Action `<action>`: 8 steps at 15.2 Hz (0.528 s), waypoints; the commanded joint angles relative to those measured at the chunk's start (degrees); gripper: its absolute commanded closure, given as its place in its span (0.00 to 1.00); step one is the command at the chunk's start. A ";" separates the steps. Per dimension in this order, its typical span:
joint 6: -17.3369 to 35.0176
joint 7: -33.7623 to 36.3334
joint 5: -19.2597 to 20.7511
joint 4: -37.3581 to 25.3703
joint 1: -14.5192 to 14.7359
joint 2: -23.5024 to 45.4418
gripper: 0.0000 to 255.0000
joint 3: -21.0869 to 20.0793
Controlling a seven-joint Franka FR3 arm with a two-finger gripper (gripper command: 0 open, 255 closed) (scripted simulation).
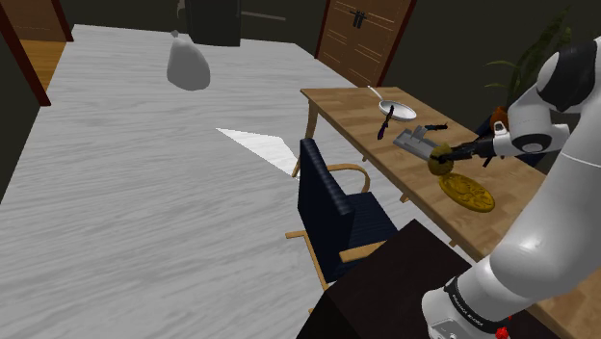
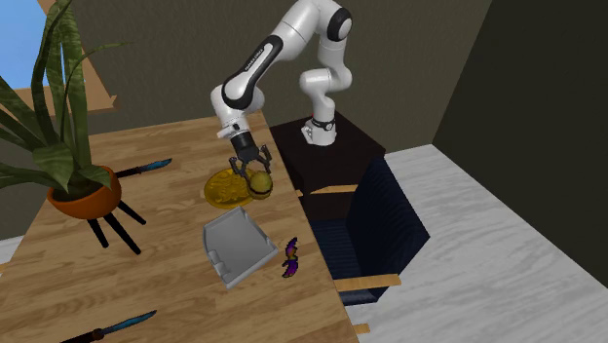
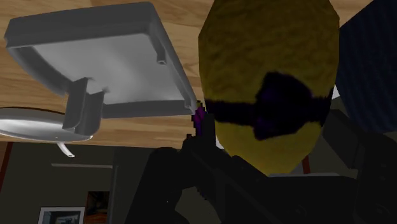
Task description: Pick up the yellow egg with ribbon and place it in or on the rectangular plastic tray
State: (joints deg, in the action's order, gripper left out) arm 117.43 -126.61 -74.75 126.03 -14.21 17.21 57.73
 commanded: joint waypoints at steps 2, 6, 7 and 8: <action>0.55 2.09 2.46 -0.10 1.21 -2.36 1.00 1.20; 1.46 5.16 5.98 -0.31 2.93 -5.71 1.00 2.65; 1.70 5.96 6.89 -0.38 3.35 -6.57 1.00 2.98; 1.93 6.78 7.83 -0.46 3.76 -7.43 1.00 3.29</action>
State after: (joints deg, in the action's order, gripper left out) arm 119.13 -120.59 -67.88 125.60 -10.85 10.67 60.67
